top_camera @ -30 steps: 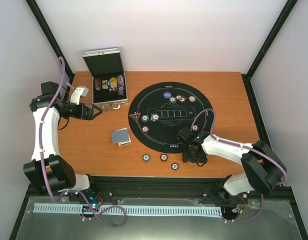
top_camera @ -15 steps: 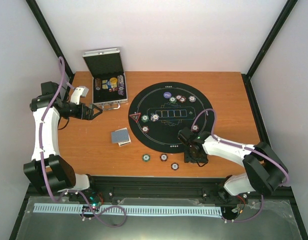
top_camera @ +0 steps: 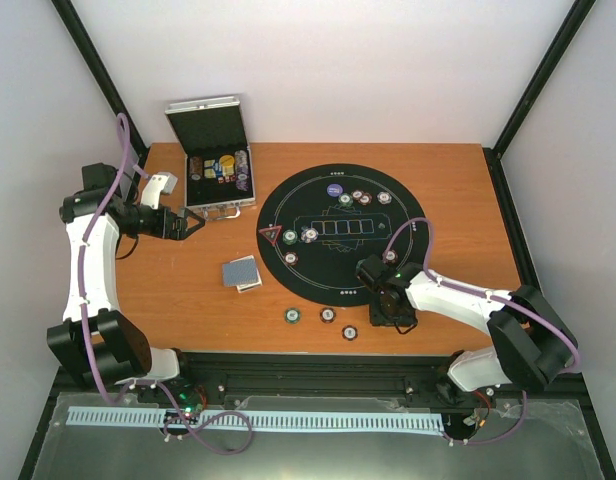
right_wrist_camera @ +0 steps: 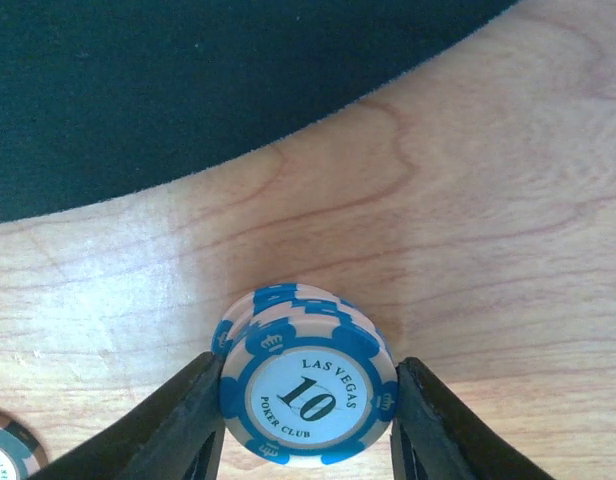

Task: Distribute texas hold em gaming equipment

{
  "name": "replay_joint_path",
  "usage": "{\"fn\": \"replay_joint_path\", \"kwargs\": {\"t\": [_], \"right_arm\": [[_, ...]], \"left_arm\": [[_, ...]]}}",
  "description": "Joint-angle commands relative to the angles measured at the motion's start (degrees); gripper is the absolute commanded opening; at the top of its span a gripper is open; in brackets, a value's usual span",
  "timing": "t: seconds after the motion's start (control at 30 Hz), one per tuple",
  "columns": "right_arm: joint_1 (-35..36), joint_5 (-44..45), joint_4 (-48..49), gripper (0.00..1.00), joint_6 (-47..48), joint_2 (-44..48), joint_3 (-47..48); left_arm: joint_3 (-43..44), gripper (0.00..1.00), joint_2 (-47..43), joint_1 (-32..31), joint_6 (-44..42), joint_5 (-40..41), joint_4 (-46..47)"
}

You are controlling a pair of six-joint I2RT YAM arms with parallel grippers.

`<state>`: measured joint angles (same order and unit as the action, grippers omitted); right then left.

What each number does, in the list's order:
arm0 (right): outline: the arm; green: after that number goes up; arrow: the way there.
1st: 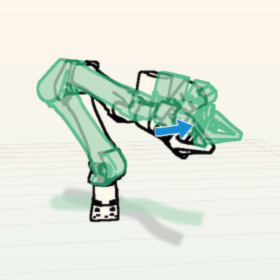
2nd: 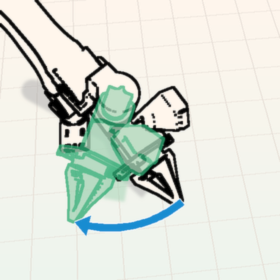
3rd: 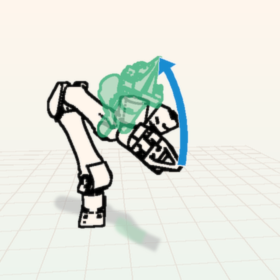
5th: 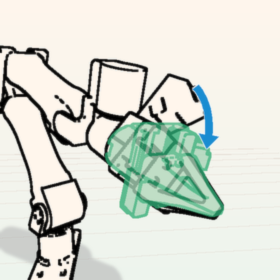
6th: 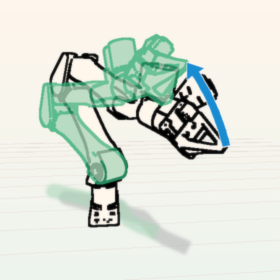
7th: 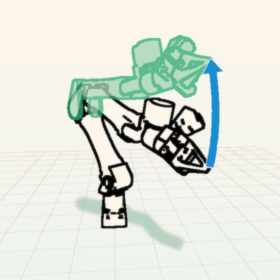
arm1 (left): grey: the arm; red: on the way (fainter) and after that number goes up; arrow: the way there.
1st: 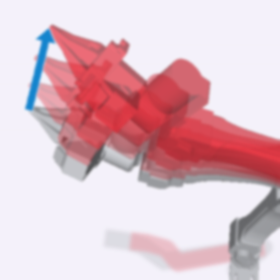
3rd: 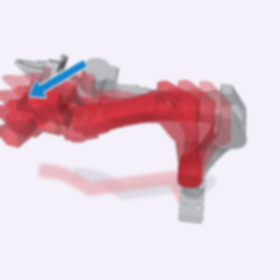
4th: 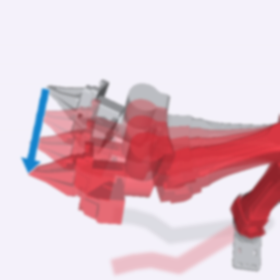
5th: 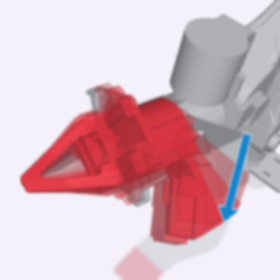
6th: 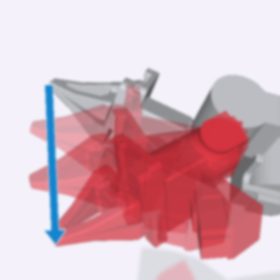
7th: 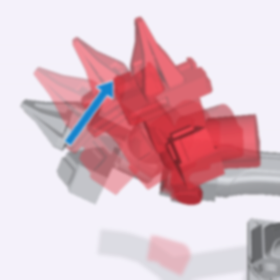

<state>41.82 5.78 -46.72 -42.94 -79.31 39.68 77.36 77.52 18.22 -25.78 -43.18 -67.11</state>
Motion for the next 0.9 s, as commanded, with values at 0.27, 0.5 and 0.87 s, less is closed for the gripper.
{"fn": "replay_joint_path", "kwargs": {"t": [0.27,0.5,0.87], "right_arm": [[0.5,2.0,-4.9,0.32,-0.2,4.0,4.9],[-1.0,5.6,-9.8,0.32,2.3,3.9,14.8],[-11.3,4.2,-7.1,0.32,12.4,-10.8,29.3]], "left_arm": [[0.7,1.00,-0.7,0.1,-0.9,-1.5,-0.3],[1.2,1.00,-0.8,0.1,-1.3,-1.1,-0.7],[1.5,1.00,-0.3,0.1,-2.8,-0.6,-1.8]]}}
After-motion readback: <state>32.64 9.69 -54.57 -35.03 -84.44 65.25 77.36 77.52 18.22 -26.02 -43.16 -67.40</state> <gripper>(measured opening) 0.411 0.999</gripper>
